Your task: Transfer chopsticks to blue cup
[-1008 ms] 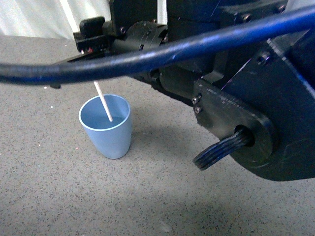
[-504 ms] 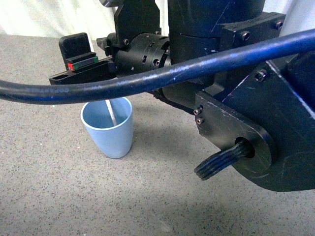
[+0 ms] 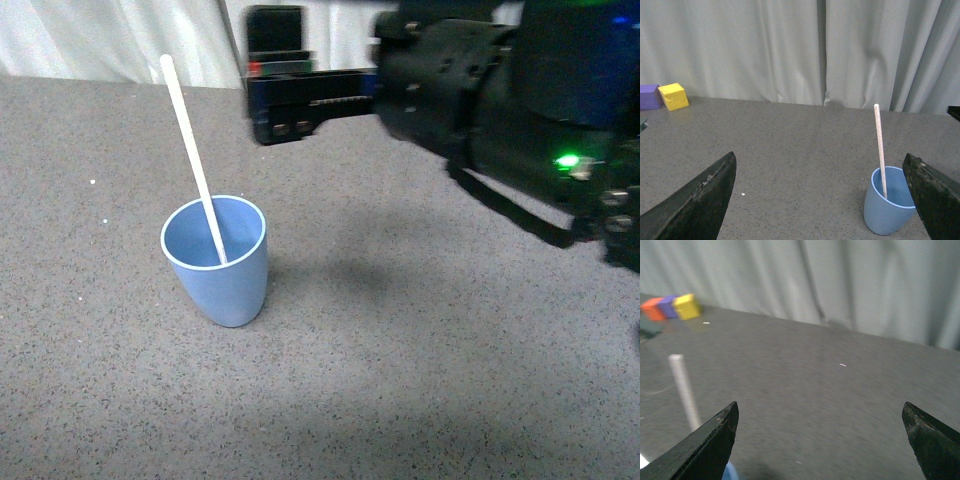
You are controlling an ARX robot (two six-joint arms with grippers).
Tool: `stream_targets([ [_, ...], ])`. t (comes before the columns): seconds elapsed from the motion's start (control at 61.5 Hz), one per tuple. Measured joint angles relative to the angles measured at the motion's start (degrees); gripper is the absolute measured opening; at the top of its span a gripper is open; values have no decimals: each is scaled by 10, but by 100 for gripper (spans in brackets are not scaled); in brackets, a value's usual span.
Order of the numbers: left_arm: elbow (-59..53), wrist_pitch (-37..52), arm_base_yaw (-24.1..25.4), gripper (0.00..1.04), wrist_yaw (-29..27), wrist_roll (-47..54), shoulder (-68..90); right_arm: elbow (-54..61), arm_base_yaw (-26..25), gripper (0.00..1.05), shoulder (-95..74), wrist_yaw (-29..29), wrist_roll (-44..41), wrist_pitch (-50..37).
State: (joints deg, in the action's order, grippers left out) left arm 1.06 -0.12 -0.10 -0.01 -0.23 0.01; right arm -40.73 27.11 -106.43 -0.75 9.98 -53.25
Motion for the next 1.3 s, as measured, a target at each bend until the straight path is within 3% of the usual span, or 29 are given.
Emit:
stream_targets([
  [0.228, 0, 0, 0, 98, 0, 0, 0, 104, -130, 95, 132, -93, -8, 115],
  [0.407, 0, 0, 0, 98, 0, 0, 0, 206, -209, 95, 311, -131, -23, 178],
  [0.618, 0, 0, 0, 98, 0, 0, 0, 331, -195, 94, 593, -195, -94, 284],
  [0.667, 0, 0, 0, 98, 0, 0, 0, 387, -205, 83, 663, -102, -96, 209],
  [0.764, 0, 0, 0, 98, 0, 0, 0, 403, -241, 67, 720, -8, -97, 198],
  [0.878, 0, 0, 0, 98, 0, 0, 0, 404, -269, 47, 761, 2, -98, 234],
  [1.138, 0, 0, 0, 98, 0, 0, 0, 405, -270, 1, 842, 8, -98, 309],
  [1.301, 0, 0, 0, 98, 0, 0, 0, 405, -270, 1, 885, 8, -99, 352],
])
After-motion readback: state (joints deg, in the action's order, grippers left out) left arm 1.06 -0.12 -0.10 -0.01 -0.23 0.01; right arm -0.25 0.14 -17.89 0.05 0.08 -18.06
